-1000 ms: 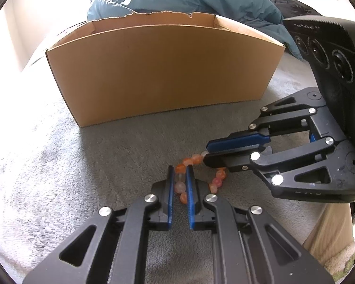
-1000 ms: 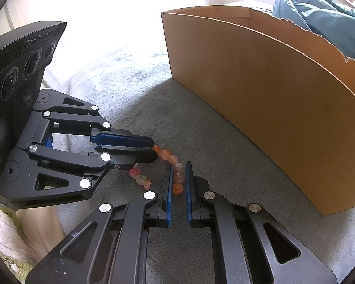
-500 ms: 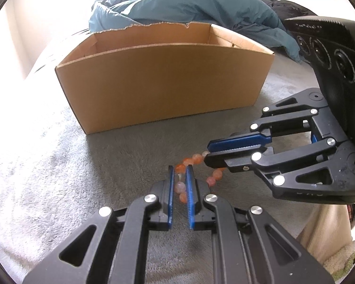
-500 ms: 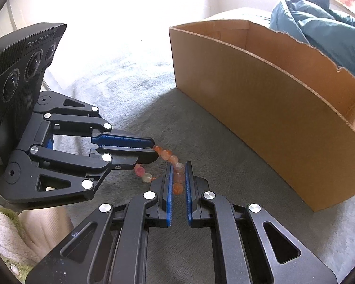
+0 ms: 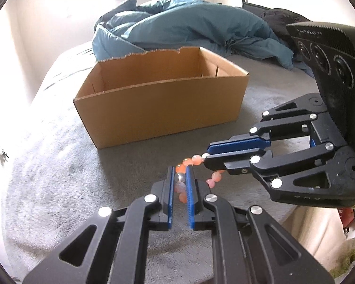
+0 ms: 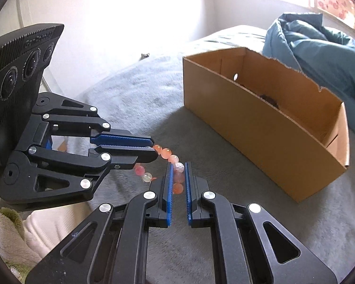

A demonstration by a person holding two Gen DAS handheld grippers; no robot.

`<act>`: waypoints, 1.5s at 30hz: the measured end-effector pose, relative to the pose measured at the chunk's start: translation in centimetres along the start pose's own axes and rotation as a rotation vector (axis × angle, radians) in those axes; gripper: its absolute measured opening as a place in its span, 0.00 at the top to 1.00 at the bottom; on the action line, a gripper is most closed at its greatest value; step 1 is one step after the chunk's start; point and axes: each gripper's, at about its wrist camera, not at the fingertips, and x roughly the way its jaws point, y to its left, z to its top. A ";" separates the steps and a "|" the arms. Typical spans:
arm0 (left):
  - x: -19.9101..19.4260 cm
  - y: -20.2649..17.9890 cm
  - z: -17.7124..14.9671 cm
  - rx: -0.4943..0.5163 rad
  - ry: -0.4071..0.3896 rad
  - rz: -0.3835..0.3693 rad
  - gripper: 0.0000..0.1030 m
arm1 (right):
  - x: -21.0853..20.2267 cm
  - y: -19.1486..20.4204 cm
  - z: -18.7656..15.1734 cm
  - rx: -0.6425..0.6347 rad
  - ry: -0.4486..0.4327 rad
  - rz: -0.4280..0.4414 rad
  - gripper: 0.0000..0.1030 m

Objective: Organize jewelry
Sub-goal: 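Carry the bracelet into the box and open both tools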

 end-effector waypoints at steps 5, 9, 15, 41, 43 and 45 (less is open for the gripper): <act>-2.4 -0.8 0.4 0.005 -0.043 0.004 0.91 | -2.3 1.0 0.0 -0.010 -0.035 -0.027 0.93; -4.4 -1.2 1.5 0.019 -0.088 0.002 0.91 | -4.1 1.2 0.6 -0.008 -0.076 -0.041 0.93; -5.9 -0.7 4.5 0.034 -0.142 -0.016 0.91 | -6.7 -0.1 2.8 0.003 -0.146 -0.068 0.93; 15.7 5.9 19.2 -0.071 0.200 -0.114 0.91 | 7.3 -19.6 10.8 0.297 0.197 0.039 0.93; 16.8 5.8 18.7 -0.076 0.245 -0.111 0.91 | 8.6 -20.2 10.4 0.317 0.240 0.046 0.93; 17.5 5.8 18.4 -0.087 0.280 -0.111 0.91 | 9.5 -20.4 10.1 0.329 0.281 0.076 0.92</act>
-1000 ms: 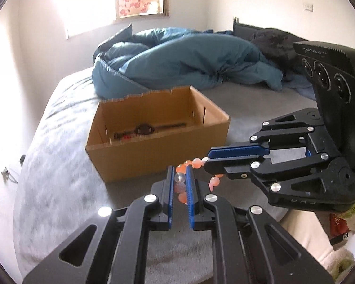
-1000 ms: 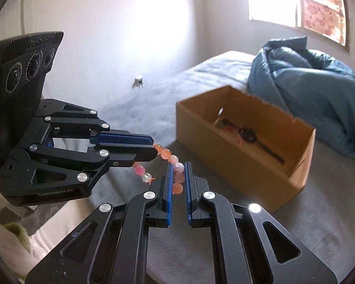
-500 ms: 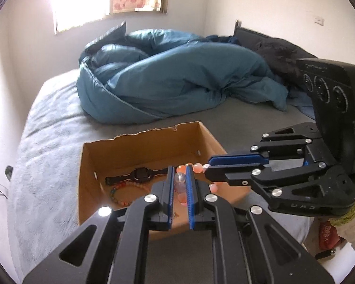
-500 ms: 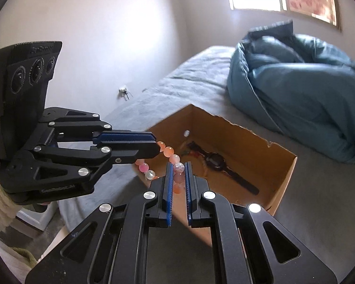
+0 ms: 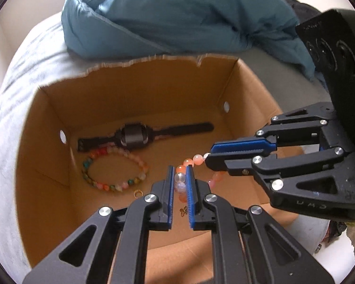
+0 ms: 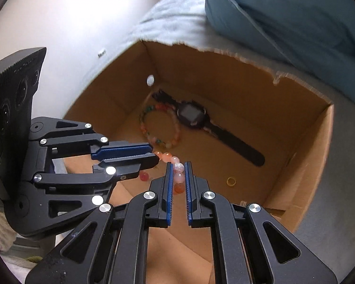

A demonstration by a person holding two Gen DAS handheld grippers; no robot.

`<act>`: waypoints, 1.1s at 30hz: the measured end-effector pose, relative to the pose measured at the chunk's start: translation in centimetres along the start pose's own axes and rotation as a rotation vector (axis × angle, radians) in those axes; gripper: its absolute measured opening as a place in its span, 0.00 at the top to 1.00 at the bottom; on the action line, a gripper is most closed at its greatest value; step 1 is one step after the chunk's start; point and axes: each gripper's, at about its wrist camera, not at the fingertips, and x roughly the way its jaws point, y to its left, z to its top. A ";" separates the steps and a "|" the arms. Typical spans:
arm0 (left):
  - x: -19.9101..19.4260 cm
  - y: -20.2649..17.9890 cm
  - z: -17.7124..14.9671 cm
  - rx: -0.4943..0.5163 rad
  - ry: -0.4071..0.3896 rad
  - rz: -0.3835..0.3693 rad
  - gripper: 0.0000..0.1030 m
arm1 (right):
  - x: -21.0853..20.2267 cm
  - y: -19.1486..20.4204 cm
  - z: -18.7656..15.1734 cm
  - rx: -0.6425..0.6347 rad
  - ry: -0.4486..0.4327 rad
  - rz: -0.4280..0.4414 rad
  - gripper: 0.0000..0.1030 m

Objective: Organize jewelry

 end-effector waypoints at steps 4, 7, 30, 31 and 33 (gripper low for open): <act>1.2 0.1 0.0 -0.018 0.057 -0.001 0.91 | 1.5 0.1 0.0 -0.008 0.060 -0.019 0.87; 1.7 0.0 -0.3 -0.019 0.071 -0.001 0.90 | 2.0 0.0 -0.3 -0.011 0.066 -0.053 0.81; -13.0 9.4 -7.1 -0.233 -0.386 0.154 0.65 | -9.7 -2.9 -9.6 0.297 -0.365 -0.161 0.61; -12.5 10.5 -7.4 -0.267 -0.369 0.152 0.65 | -9.4 -3.2 -10.1 0.331 -0.368 -0.150 0.61; -11.3 12.0 -8.0 -0.329 -0.339 0.135 0.65 | -8.5 -3.9 -10.9 0.399 -0.355 -0.125 0.61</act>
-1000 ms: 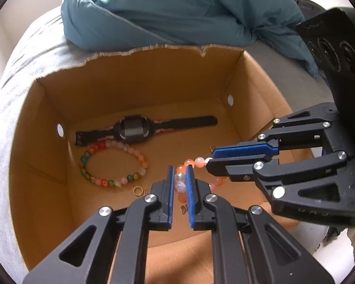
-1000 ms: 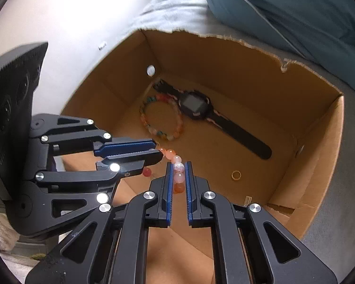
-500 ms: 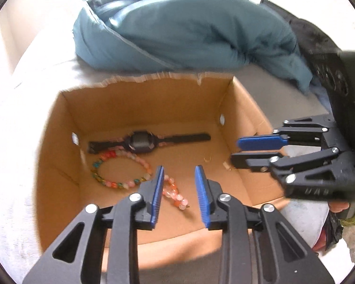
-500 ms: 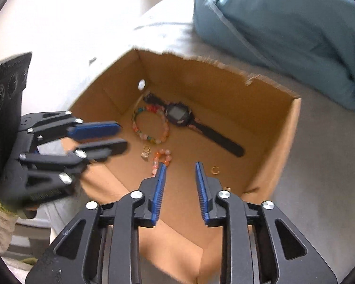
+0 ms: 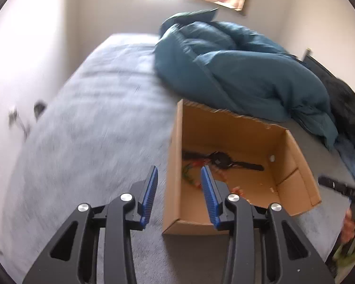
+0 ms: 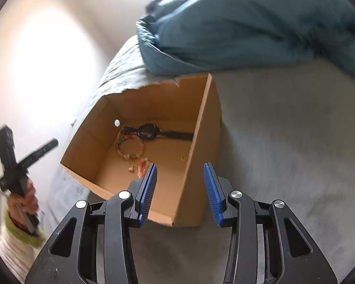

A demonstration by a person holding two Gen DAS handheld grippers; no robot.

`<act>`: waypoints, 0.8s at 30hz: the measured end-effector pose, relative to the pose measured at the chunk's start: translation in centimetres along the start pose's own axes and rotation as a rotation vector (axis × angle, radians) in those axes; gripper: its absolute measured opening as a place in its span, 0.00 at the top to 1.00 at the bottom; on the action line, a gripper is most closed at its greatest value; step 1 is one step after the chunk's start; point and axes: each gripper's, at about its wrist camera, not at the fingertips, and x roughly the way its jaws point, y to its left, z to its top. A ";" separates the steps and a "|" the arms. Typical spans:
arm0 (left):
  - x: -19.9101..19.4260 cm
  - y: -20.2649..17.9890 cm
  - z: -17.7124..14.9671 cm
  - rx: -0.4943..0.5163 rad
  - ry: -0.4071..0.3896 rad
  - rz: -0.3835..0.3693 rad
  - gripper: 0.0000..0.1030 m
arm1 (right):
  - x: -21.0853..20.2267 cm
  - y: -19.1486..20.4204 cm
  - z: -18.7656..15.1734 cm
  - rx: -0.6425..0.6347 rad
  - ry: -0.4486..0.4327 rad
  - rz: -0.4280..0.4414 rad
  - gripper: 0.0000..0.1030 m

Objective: Organize jewelry

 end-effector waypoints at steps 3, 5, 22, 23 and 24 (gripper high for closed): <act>2.1 1.6 -0.5 -0.087 0.055 -0.024 0.65 | 1.7 -0.6 -0.6 0.057 0.035 -0.011 0.61; 2.5 1.9 -1.2 -0.109 0.064 -0.033 0.65 | 1.8 -0.6 -0.7 0.067 0.048 -0.019 0.61; 3.0 0.0 -3.1 -0.121 0.081 -0.026 0.82 | 4.2 0.0 -1.4 0.009 0.127 -0.058 0.77; 2.8 -0.1 -3.3 -0.119 0.079 -0.025 0.82 | 4.2 0.0 -1.3 0.007 0.131 -0.059 0.77; 2.6 -0.2 -3.5 -0.119 0.079 -0.024 0.82 | 4.2 0.0 -1.2 0.004 0.134 -0.060 0.77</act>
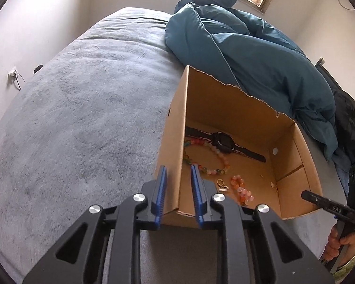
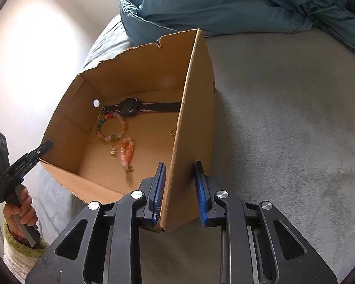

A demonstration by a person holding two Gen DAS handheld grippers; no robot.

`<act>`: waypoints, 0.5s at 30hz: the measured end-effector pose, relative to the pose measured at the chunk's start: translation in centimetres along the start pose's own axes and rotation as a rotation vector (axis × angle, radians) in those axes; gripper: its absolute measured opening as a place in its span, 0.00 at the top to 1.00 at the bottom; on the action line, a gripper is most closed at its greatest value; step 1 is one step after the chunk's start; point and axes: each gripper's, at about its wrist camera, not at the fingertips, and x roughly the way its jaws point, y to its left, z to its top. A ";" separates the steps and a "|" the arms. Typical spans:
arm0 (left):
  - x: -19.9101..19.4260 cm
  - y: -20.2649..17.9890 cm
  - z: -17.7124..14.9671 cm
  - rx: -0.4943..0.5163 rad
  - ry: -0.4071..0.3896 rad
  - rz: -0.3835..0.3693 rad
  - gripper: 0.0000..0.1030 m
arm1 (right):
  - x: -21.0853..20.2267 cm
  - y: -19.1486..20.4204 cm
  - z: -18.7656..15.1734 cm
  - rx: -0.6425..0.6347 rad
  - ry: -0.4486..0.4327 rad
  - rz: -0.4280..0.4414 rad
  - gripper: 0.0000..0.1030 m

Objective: Organize jewelry

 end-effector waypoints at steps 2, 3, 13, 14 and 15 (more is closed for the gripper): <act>-0.5 -0.2 -0.7 -0.006 0.000 0.000 0.81 | -0.1 -0.1 0.0 -0.005 0.006 -0.006 0.77; -0.9 -0.4 -1.1 -0.007 -0.002 -0.001 0.81 | -0.2 -0.1 -0.1 -0.012 0.008 -0.014 0.77; -4.7 -1.1 -5.8 -0.046 -0.020 -0.007 0.79 | -1.6 0.3 -2.5 -0.037 0.011 -0.036 0.77; -5.1 -1.2 -6.4 -0.048 -0.022 -0.006 0.79 | -1.8 0.3 -2.8 -0.036 0.009 -0.035 0.77; -5.5 -1.2 -6.9 -0.049 -0.023 -0.003 0.79 | -2.0 0.3 -3.2 -0.037 0.006 -0.033 0.77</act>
